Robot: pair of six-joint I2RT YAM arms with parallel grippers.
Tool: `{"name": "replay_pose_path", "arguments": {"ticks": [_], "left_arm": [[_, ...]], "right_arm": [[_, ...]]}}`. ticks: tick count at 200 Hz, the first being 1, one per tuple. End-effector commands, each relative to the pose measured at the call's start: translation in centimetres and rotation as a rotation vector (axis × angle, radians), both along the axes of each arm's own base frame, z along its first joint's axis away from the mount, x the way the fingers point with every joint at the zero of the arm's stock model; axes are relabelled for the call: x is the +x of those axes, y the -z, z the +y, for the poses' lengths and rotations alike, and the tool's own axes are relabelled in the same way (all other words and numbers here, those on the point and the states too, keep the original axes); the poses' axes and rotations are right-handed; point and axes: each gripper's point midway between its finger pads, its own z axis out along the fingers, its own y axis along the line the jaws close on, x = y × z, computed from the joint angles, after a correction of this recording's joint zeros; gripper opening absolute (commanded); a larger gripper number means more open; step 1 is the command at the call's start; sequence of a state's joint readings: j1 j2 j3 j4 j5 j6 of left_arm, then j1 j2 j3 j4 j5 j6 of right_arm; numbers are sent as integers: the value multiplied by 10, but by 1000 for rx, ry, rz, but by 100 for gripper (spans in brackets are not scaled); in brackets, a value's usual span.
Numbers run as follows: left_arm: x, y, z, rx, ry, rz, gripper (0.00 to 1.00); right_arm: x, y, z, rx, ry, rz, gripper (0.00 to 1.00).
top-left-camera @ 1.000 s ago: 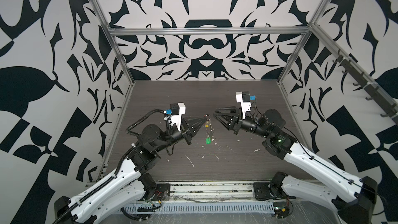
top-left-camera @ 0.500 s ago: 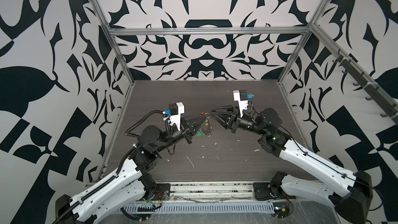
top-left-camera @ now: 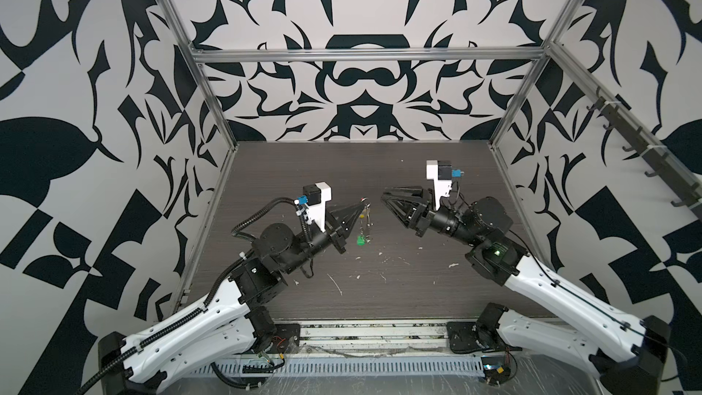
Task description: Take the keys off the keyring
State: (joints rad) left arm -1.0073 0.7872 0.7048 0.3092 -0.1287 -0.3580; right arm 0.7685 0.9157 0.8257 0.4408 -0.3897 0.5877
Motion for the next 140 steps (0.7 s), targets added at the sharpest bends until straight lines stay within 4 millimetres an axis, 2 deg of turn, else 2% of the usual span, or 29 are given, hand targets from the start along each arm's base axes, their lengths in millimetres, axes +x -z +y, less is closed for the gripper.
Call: {"name": "replay_pose_path", "arguments": {"ticks": [1, 74, 140], "left_arm": [[16, -13, 14, 42, -196, -56, 0], [18, -11, 5, 135, -307, -132, 0], [15, -12, 1, 158, -318, -163, 0]], "right_arm": [[13, 2, -16, -20, 137, -7, 35], [20, 22, -23, -73, 199, 20, 35], [23, 33, -14, -125, 177, 38, 35]]}}
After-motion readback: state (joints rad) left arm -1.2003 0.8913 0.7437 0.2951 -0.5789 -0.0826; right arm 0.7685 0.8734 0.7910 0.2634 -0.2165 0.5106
